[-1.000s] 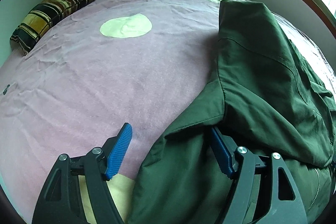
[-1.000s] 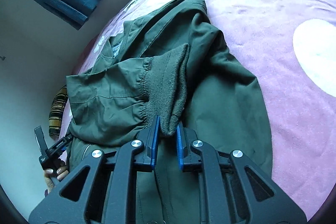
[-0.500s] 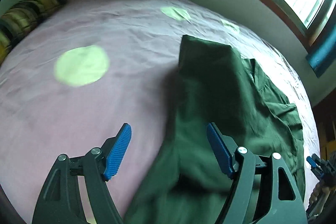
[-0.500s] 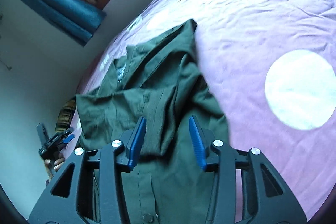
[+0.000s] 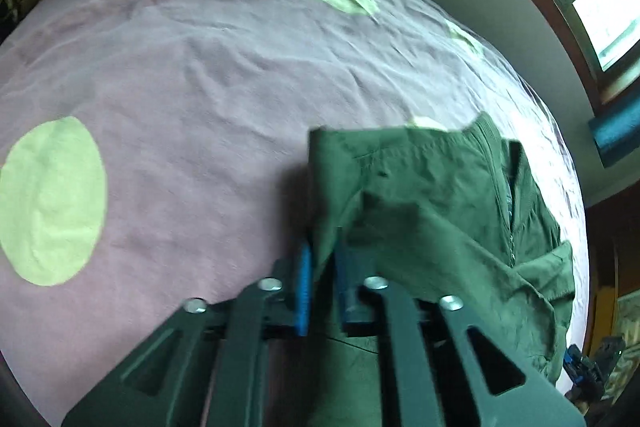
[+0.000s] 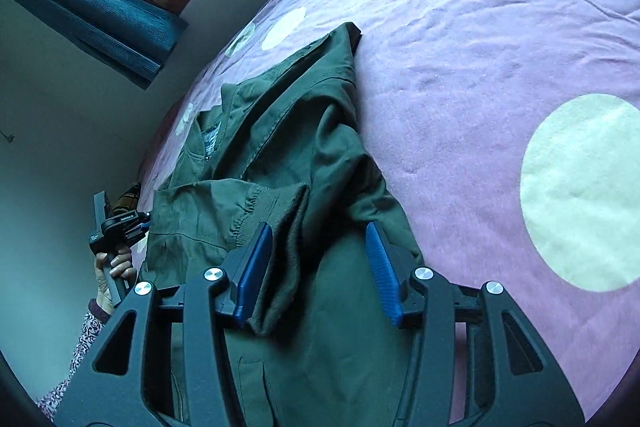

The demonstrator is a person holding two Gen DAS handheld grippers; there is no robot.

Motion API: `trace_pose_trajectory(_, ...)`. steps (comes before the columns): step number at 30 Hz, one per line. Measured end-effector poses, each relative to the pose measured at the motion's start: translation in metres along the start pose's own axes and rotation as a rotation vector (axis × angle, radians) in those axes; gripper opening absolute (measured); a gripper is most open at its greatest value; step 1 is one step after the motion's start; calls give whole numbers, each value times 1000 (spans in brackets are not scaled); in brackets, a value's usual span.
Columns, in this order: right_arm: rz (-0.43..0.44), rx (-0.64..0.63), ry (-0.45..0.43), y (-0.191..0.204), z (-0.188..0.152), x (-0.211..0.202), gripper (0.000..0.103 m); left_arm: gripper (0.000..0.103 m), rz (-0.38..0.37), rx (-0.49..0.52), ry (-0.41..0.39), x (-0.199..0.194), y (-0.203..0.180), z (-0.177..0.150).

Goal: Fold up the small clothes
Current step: 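Grasp the jacket side with the left tool and fold it over lengthwise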

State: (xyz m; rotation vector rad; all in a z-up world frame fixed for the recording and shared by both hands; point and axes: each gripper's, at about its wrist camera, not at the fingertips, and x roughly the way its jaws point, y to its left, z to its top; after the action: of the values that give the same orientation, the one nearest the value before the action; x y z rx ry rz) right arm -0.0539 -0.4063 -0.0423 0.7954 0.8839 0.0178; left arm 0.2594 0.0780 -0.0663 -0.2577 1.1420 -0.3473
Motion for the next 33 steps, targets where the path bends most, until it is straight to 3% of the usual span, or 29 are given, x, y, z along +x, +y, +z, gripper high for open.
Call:
trace_pose_trajectory(2, 3, -2, 0, -1, 0, 1, 48, 4, 27, -14, -39, -6, 10, 6)
trace_pose_trajectory(5, 4, -2, 4, -4, -1, 3, 48, 0, 179, -59, -82, -4, 37, 15)
trace_pose_trajectory(8, 18, 12, 1, -6, 0, 1, 48, 0, 64, -120, -72, -10, 58, 17)
trace_pose_trajectory(11, 14, 7, -5, -6, 1, -2, 48, 1, -86, -94, -104, -38, 61, 4)
trace_pose_trajectory(12, 14, 7, -6, -5, 1, -3, 49, 5, -122, -77, -92, -45, 59, -3)
trace_pose_trajectory(14, 16, 5, -9, -5, 0, -6, 49, 31, -161, -42, -64, -54, 55, -18)
trace_pose_trajectory(15, 17, 5, -11, -5, 0, -7, 51, 49, -167, -22, -49, -59, 53, -33)
trace_pose_trajectory(16, 19, 4, -11, -4, -1, -8, 53, 53, -172, -10, -40, -62, 51, -42)
trace_pose_trajectory(18, 19, 1, -11, -3, -4, -9, 54, 53, -174, 27, -14, -66, 46, -64)
trace_pose_trajectory(20, 20, -3, -9, -1, -6, -10, 54, 52, -111, 60, -3, -66, 42, -81)
trace_pose_trajectory(24, 14, -5, -23, 0, -10, -19, 54, 2, 133, 165, -17, -52, 30, -95)
trace_pose_trajectory(30, 1, 14, -20, -11, -19, -42, 55, 5, 7, 58, -23, -68, 48, -95)
trace_pose_trajectory(32, -6, 2, -10, -14, -25, -53, 56, 18, -34, 84, -25, -80, 45, -108)
trace_pose_trajectory(33, -3, -3, 0, -16, -29, -57, 57, 33, -46, 93, -28, -86, 45, -116)
